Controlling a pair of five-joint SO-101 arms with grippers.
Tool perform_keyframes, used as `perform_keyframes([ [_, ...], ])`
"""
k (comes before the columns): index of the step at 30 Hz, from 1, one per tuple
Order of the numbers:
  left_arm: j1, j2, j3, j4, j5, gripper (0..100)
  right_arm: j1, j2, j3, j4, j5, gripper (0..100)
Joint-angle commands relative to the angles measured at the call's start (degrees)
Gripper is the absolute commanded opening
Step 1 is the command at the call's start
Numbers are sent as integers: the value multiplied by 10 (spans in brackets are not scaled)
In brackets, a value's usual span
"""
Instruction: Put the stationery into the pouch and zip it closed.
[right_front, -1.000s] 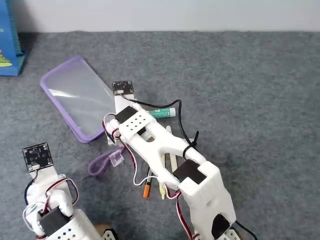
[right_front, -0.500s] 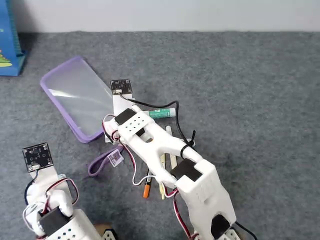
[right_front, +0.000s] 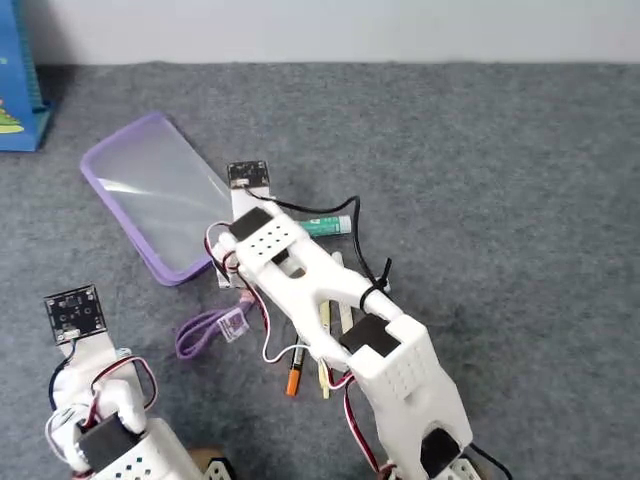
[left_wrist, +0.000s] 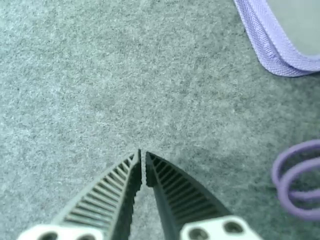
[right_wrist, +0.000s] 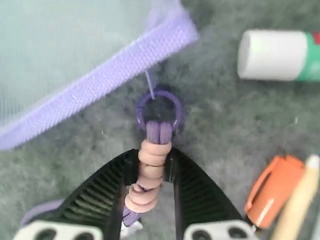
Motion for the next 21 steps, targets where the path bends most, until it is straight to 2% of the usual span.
perform_keyframes([
  [1, -4, -7, -15, -14, 4, 15, -4, -9, -54, 66, 0, 7],
  [3, -4, -7, -15, -14, 4, 15, -4, -9, -74, 104, 14, 9],
  [13, -4, -7, -15, -14, 4, 15, 51, -10, -171, 242, 207, 9],
  [21, -4, -7, -15, -14, 4, 15, 62, -27, -259, 305, 227, 9],
])
